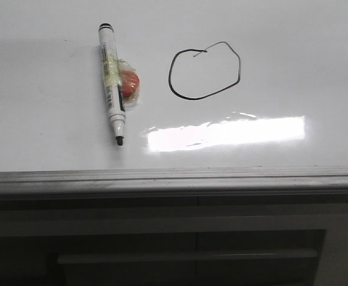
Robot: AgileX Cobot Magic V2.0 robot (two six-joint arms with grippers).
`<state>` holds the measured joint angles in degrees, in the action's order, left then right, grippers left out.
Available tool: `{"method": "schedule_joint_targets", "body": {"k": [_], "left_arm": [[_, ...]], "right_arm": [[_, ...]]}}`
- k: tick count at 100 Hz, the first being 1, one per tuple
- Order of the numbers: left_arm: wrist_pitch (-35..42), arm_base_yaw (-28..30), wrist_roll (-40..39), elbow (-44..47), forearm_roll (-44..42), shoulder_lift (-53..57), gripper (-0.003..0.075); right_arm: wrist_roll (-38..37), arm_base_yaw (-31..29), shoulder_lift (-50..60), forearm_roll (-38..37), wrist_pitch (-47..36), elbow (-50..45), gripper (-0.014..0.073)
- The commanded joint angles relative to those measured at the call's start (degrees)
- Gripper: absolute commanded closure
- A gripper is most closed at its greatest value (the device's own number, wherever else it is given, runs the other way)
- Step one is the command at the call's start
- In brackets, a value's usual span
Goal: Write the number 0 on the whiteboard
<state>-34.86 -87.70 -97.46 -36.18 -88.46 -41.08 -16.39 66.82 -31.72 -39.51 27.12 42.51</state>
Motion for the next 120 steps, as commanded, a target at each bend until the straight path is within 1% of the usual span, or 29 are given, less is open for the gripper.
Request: {"method": "schedule_joint_targets", "body": {"k": [1, 62, 72, 79, 87, 89, 94, 99, 108, 113, 120], "left_arm": [[0.1, -1.1, 0.8, -1.5, -1.3, 0.3, 0.0740], [-0.1, -1.1, 0.8, -1.5, -1.3, 0.1, 0.0740], [-0.2, -0.8, 0.8, -1.3, -1.3, 2.1, 0.0740], [1.1, 2.6, 0.8, -1.3, -1.3, 2.8, 0.0740], [3.0, 9.3, 0.7, -1.2, -1.3, 3.2, 0.0740], [4.3, 10.6, 0.7, -0.9, -1.3, 3.4, 0.0740], [8.4, 16.0, 0.7, -0.4, -1.3, 3.9, 0.0740], [14.3, 20.8, 0.7, 0.4, -1.3, 4.8, 0.0740], [21.8, 29.1, 0.7, 1.6, -1.3, 5.7, 0.0740], [25.7, 32.7, 0.7, 1.7, -1.3, 5.9, 0.0740], [28.5, 36.6, 0.7, 1.7, -1.3, 5.9, 0.0740]], "right_arm": [[-0.7, 0.0, -0.2, -2.5, -2.0, 1.3, 0.0640], [-0.7, 0.0, -0.2, -2.5, -1.9, 1.3, 0.0640], [-0.7, 0.0, -0.2, -2.5, -1.9, 1.3, 0.0640], [-0.7, 0.0, -0.2, -2.5, -1.9, 1.3, 0.0640], [-0.7, 0.0, -0.2, -2.5, -1.9, 1.3, 0.0640], [-0.7, 0.0, -0.2, -2.5, -1.9, 1.3, 0.0640], [-0.7, 0.0, -0.2, -2.5, -1.9, 1.3, 0.0640], [-0.7, 0.0, -0.2, -2.5, -1.9, 1.3, 0.0640], [-0.7, 0.0, -0.2, -2.5, -1.9, 1.3, 0.0640], [-0.7, 0.0, -0.2, -2.5, -1.9, 1.3, 0.0640], [-0.7, 0.0, -0.2, -2.5, -1.9, 1.3, 0.0640]]}}
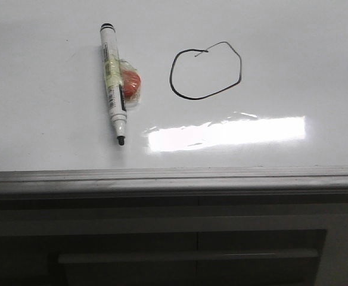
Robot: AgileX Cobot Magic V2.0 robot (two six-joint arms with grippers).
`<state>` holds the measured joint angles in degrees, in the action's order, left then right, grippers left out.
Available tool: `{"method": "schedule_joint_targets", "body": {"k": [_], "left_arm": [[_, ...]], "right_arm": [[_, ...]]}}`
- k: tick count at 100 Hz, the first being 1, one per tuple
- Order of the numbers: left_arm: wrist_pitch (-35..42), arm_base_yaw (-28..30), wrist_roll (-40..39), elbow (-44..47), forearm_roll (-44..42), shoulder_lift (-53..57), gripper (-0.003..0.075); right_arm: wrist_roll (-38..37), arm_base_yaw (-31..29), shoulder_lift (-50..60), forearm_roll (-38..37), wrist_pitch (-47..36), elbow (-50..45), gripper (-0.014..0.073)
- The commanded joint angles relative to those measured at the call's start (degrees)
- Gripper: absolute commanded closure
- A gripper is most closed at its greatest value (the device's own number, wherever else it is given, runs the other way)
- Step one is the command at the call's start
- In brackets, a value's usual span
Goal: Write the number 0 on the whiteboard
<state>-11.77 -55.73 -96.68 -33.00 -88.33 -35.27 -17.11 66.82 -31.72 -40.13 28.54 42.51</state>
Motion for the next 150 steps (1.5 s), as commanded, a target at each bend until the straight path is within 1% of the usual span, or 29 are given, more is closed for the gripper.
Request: {"method": "schedule_joint_targets", "body": {"k": [1, 7, 14, 34, 38, 41, 49, 52, 54, 59, 60, 62, 67, 71, 74, 79, 88, 92, 99, 113, 126, 143, 150], "left_arm": [[5.5, 5.0, -0.1, -1.5, -1.4, 0.1, 0.0740], [6.7, 7.3, -0.1, -1.5, -1.4, 0.1, 0.0740], [7.4, 8.8, -0.1, -1.5, -1.4, 0.1, 0.0740], [7.4, 9.2, -0.1, -1.4, -1.3, -0.7, 0.0740], [7.2, 9.2, 0.6, -1.4, 0.2, -1.0, 0.0740], [6.8, 9.2, 2.6, -1.4, 2.4, -1.1, 0.0740], [6.5, 9.2, 12.3, -1.4, 9.1, -1.2, 0.0740], [6.5, 9.2, 16.7, -1.4, 13.8, -1.2, 0.0740], [6.4, 9.2, 21.1, -1.4, 16.4, -1.2, 0.0740], [5.4, 9.2, 32.5, -1.4, 27.7, -1.2, 0.0740], [5.2, 9.2, 35.6, -1.4, 28.9, -1.2, 0.0740], [4.7, 9.2, 38.6, -1.4, 32.3, -1.2, 0.0740], [3.9, 9.2, 49.4, -1.4, 39.1, -1.2, 0.0740], [3.4, 9.3, 56.0, -1.4, 44.1, -1.2, 0.0740], [3.4, 9.4, 62.3, -1.3, 46.8, -1.1, 0.0740], [4.2, 9.6, 69.8, -0.9, 50.1, -0.8, 0.0740], [8.0, 10.9, 79.5, 1.0, 54.8, 0.7, 0.0740], [9.7, 12.4, 81.4, 2.1, 57.1, 1.8, 0.0740], [11.5, 15.6, 82.3, 4.8, 61.1, 3.9, 0.0740], [16.7, 25.1, 82.3, 13.0, 69.8, 10.2, 0.0740], [20.9, 33.1, 82.4, 21.9, 73.5, 17.6, 0.0740], [19.2, 41.9, 82.4, 30.6, 78.7, 27.8, 0.0740], [17.6, 44.3, 82.4, 32.6, 80.1, 30.6, 0.0740]], "right_arm": [[0.0, 0.0, -0.2, -1.9, -3.3, 1.3, 0.0640], [0.0, 0.0, -0.2, -1.9, -3.3, 1.3, 0.0640], [0.0, 0.0, -0.2, -1.9, -3.3, 1.3, 0.0640], [0.0, 0.0, -0.2, -1.9, -3.3, 1.3, 0.0640], [0.0, 0.0, -0.2, -1.9, -3.3, 1.3, 0.0640], [0.0, 0.0, -0.2, -1.9, -3.3, 1.3, 0.0640], [0.0, 0.0, -0.2, -1.9, -3.3, 1.3, 0.0640], [0.0, 0.0, -0.2, -1.9, -3.3, 1.3, 0.0640], [0.0, 0.0, -0.2, -1.9, -3.3, 1.3, 0.0640], [0.0, 0.0, -0.2, -1.9, -3.3, 1.3, 0.0640], [0.0, 0.0, -0.2, -1.9, -3.3, 1.3, 0.0640], [0.0, 0.0, -0.2, -1.9, -3.3, 1.3, 0.0640], [0.0, 0.0, -0.2, -1.9, -3.3, 1.3, 0.0640], [0.0, 0.0, -0.2, -1.9, -3.3, 1.3, 0.0640], [0.0, 0.0, -0.2, -1.9, -3.3, 1.3, 0.0640], [0.0, 0.0, -0.2, -1.9, -3.3, 1.3, 0.0640], [0.0, 0.0, -0.2, -1.9, -3.3, 1.3, 0.0640], [0.0, 0.0, -0.2, -1.9, -3.3, 1.3, 0.0640], [0.0, 0.0, -0.2, -1.9, -3.3, 1.3, 0.0640], [0.0, 0.0, -0.2, -1.9, -3.3, 1.3, 0.0640], [0.0, 0.0, -0.2, -1.9, -3.3, 1.3, 0.0640], [0.0, 0.0, -0.2, -1.9, -3.3, 1.3, 0.0640], [0.0, 0.0, -0.2, -1.9, -3.3, 1.3, 0.0640]]}}
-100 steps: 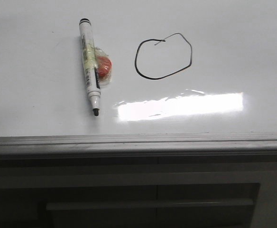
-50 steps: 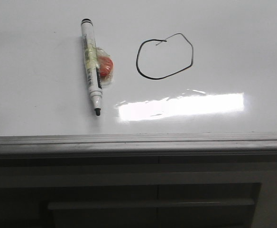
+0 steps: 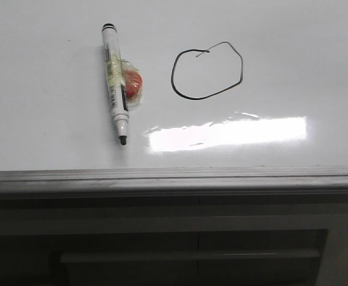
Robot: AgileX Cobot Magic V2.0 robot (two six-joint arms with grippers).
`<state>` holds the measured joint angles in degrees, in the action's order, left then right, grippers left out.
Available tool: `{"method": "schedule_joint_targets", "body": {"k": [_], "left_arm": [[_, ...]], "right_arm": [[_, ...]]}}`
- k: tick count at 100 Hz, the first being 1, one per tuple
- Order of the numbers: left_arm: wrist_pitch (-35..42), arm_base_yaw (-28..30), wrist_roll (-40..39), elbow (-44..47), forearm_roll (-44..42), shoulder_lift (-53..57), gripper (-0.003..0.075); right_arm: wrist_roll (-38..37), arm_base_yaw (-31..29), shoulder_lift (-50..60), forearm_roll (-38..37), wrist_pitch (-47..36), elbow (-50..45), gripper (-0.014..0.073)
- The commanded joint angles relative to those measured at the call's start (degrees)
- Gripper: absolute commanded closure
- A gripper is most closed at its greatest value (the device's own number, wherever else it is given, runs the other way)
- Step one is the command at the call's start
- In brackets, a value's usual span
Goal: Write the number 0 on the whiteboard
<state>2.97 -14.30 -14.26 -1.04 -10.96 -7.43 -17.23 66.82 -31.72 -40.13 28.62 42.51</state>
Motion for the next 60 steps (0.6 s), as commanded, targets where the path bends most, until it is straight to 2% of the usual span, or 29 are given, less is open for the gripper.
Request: {"method": "schedule_joint_targets", "body": {"k": [1, 14, 25, 36, 60], "left_arm": [[2.3, 3.4, 0.0, 1.0, 2.8, 3.4, 0.0740], [-4.4, 5.9, 0.0, 2.9, 3.5, 6.9, 0.0740], [-14.1, 6.0, 0.0, 3.1, 3.3, 8.7, 0.0740], [-20.6, 6.0, 0.0, 3.1, 4.7, 9.3, 0.0740], [-21.2, 6.0, 0.0, 3.1, 5.9, 9.3, 0.0740]], "right_arm": [[0.1, 0.0, -0.2, -1.9, -3.4, 1.3, 0.0640], [0.1, 0.0, -0.2, -1.9, -3.4, 1.3, 0.0640], [0.1, 0.0, -0.2, -1.9, -3.4, 1.3, 0.0640], [0.1, 0.0, -0.2, -1.9, -3.4, 1.3, 0.0640], [0.1, 0.0, -0.2, -1.9, -3.4, 1.3, 0.0640]]}}
